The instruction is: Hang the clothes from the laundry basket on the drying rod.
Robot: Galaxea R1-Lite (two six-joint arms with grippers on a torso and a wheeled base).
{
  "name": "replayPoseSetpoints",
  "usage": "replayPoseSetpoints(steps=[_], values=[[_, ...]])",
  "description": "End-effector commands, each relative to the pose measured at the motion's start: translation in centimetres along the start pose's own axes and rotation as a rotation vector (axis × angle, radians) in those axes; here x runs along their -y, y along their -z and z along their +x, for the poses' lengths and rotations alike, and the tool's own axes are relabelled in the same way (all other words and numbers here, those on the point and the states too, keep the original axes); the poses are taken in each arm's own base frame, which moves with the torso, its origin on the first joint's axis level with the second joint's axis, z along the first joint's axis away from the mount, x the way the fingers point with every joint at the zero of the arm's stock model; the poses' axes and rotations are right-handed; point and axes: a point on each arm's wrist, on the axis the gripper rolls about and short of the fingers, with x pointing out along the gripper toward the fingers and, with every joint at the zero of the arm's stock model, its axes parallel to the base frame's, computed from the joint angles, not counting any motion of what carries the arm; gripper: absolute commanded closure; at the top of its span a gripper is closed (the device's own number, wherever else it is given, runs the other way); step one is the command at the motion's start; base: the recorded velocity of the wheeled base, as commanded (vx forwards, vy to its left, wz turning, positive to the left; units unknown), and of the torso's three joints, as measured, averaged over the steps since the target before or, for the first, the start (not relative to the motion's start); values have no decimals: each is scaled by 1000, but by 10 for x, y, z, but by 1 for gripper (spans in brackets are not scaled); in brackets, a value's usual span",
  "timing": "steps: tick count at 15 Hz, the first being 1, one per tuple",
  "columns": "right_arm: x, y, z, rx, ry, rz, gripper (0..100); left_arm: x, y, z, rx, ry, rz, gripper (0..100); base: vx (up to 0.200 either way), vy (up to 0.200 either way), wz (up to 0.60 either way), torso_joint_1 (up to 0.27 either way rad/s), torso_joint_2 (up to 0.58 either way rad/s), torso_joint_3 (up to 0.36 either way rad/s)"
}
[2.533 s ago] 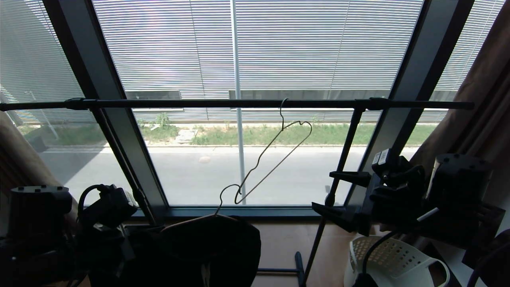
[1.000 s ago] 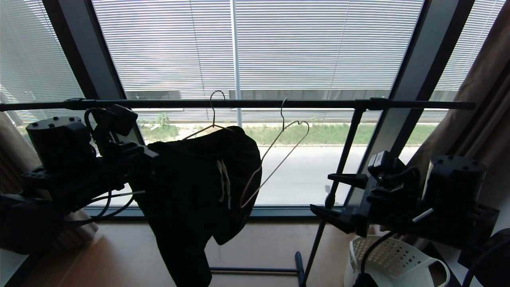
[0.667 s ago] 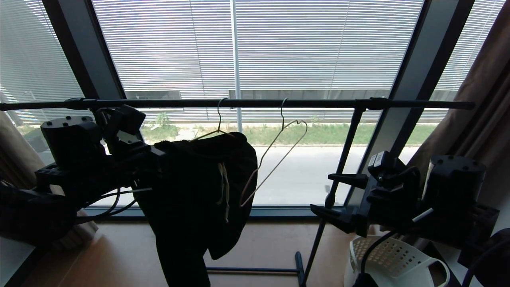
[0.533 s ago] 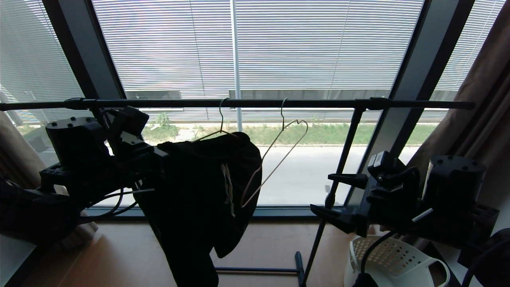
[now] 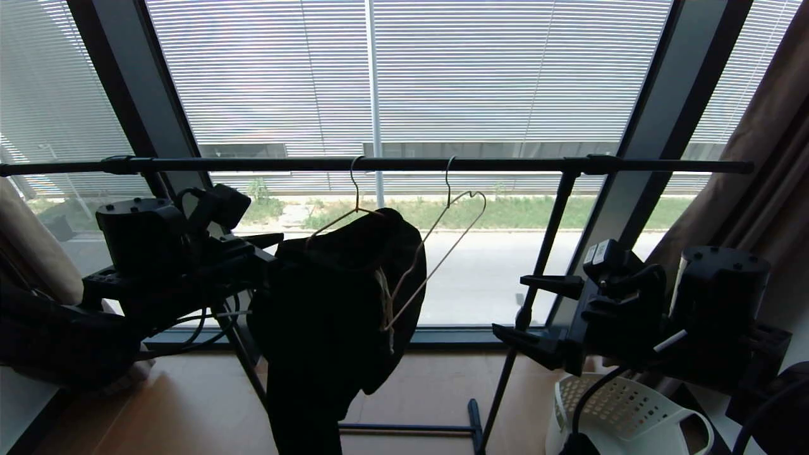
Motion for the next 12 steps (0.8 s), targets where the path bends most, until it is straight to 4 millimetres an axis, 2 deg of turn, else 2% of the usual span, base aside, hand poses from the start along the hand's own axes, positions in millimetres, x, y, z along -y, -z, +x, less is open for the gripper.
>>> replayPoseSetpoints(steps=[1, 4, 8, 12], values=[[0, 0, 0, 0, -2, -1, 0, -1, 6, 1, -35, 3, 1, 0, 0, 0, 0, 0, 0, 0], [0, 0, 0, 2, 0, -1, 0, 1, 16, -1, -152, 21, 32, 0, 0, 0, 0, 0, 0, 0], [0, 0, 0, 3, 0, -2, 0, 4, 13, -5, -210, 35, 61, 0, 0, 0, 0, 0, 0, 0], [0, 0, 0, 3, 0, -2, 0, 10, 7, -19, -206, 37, 74, 0, 0, 0, 0, 0, 0, 0]])
